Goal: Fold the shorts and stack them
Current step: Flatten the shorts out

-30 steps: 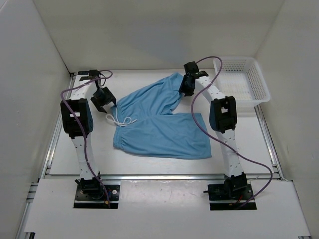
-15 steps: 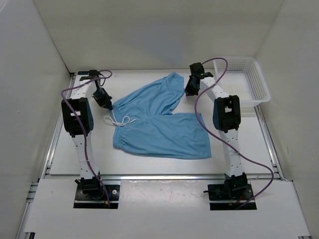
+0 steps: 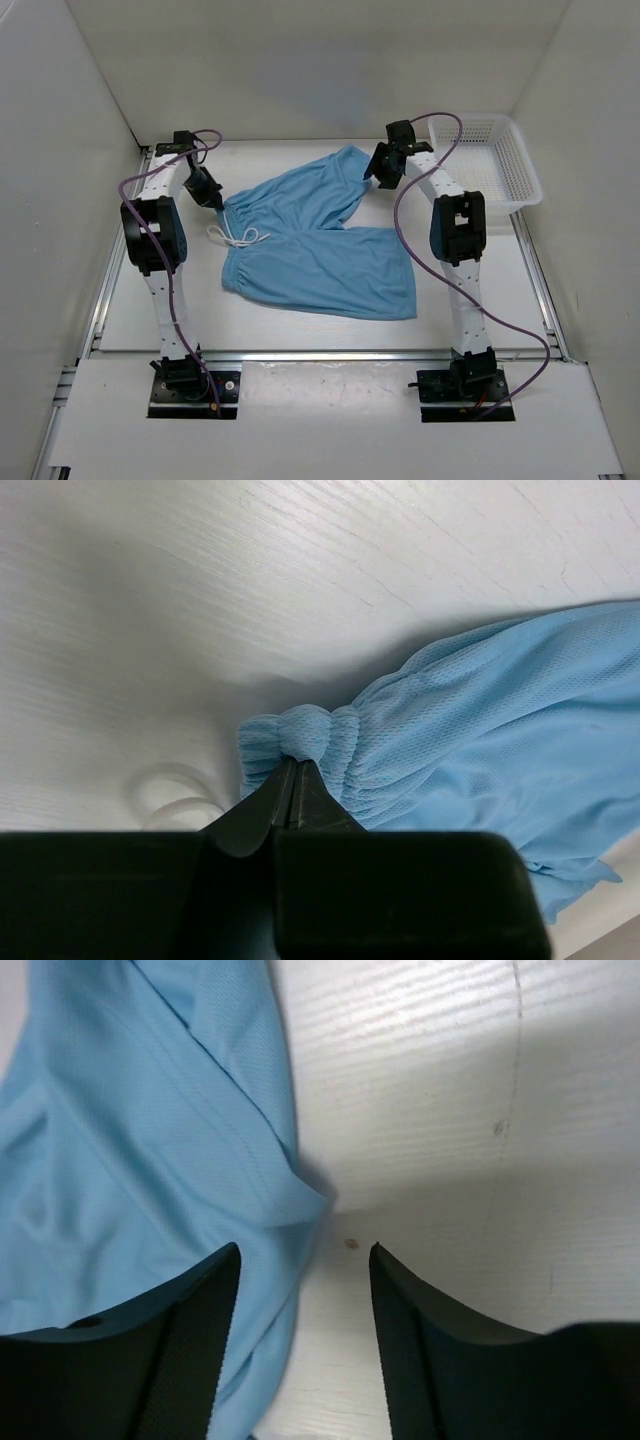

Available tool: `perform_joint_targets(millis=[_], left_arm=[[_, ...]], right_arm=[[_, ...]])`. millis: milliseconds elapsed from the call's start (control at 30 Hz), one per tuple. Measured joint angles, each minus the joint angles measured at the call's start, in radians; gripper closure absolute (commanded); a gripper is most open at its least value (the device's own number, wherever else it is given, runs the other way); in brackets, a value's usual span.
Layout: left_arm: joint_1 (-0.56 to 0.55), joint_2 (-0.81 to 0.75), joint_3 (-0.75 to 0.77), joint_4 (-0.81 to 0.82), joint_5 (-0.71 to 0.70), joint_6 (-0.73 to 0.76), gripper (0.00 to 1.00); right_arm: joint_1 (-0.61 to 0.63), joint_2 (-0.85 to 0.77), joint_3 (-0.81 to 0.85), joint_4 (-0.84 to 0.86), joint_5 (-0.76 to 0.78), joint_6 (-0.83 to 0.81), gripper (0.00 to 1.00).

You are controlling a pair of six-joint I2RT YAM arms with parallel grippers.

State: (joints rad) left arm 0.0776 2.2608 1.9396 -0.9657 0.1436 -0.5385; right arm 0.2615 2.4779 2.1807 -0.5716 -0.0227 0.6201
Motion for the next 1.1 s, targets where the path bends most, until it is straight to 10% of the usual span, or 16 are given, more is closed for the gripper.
perform_joint_targets(millis=[200,400,1100], left_arm=[[0.0,0.001,0.004,-0.005,0.008,0.0,0.9],[0.0,0.004,0.023,-0.018,0.016,0.007,0.9],[0.0,0.006,0.032,-0.022,0.023,0.008,0.9]], right_arm=[[-0.006,0.043,0.078,0.023,-0.058,0.03,0.7],[-0.006,0.093,0.099,0.037,-0.1,0.052,0.42],[-0.002,0.024,-0.005,0.042,0.046,0.051,0.53]])
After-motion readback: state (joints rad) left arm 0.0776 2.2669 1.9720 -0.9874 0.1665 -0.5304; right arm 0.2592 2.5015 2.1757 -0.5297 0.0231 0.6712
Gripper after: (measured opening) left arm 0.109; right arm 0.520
